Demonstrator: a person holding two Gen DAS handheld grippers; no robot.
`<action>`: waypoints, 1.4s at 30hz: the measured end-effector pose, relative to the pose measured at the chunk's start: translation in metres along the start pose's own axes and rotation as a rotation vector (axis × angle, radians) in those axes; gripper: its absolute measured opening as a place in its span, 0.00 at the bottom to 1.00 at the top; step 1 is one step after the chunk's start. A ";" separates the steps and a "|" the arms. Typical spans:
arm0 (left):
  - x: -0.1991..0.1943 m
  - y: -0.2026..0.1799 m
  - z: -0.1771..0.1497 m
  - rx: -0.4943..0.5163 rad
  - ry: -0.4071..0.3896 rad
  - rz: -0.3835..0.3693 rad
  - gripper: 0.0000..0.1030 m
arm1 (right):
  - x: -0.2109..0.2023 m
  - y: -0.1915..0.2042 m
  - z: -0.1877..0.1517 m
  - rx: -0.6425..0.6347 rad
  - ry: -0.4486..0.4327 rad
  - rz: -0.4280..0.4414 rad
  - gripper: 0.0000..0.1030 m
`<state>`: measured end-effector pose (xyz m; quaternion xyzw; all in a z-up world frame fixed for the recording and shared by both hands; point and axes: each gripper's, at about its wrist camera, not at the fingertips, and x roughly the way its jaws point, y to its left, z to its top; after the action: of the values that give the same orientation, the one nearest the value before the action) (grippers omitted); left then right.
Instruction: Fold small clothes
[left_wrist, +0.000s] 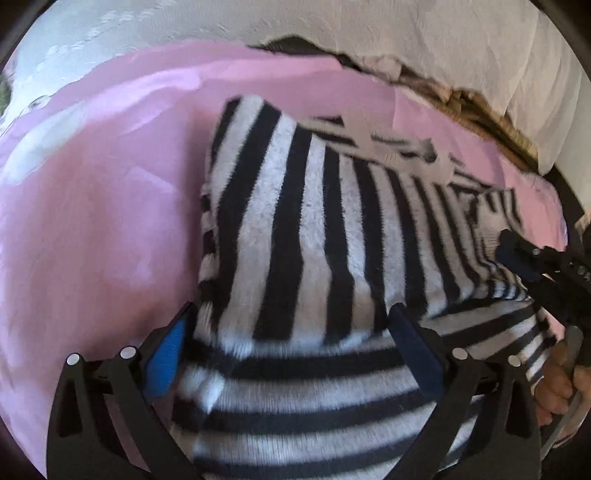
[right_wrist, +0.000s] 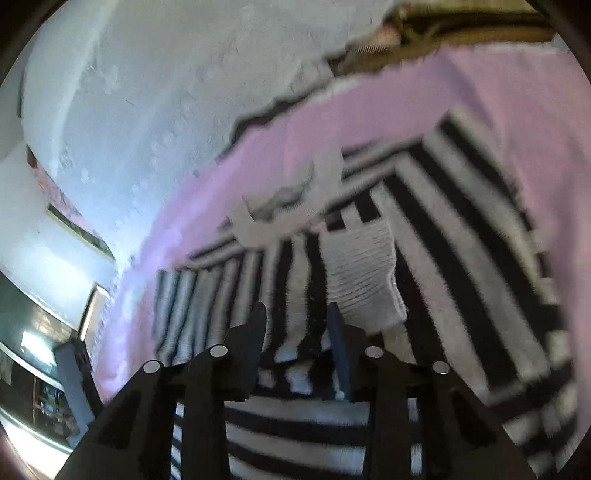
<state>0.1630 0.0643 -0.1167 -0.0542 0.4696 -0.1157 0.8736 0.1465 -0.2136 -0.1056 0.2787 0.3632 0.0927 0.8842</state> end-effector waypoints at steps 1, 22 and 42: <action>-0.007 -0.001 -0.003 -0.006 -0.016 -0.007 0.95 | -0.013 0.010 -0.001 -0.047 -0.029 0.002 0.35; -0.059 -0.035 -0.113 0.162 -0.021 -0.008 0.96 | -0.079 0.015 -0.099 -0.217 0.088 0.013 0.60; -0.093 -0.012 -0.160 -0.024 -0.043 -0.279 0.68 | -0.195 -0.085 -0.185 -0.097 0.042 0.056 0.60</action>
<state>-0.0215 0.0788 -0.1276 -0.1321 0.4398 -0.2293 0.8582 -0.1254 -0.2771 -0.1456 0.2435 0.3689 0.1409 0.8859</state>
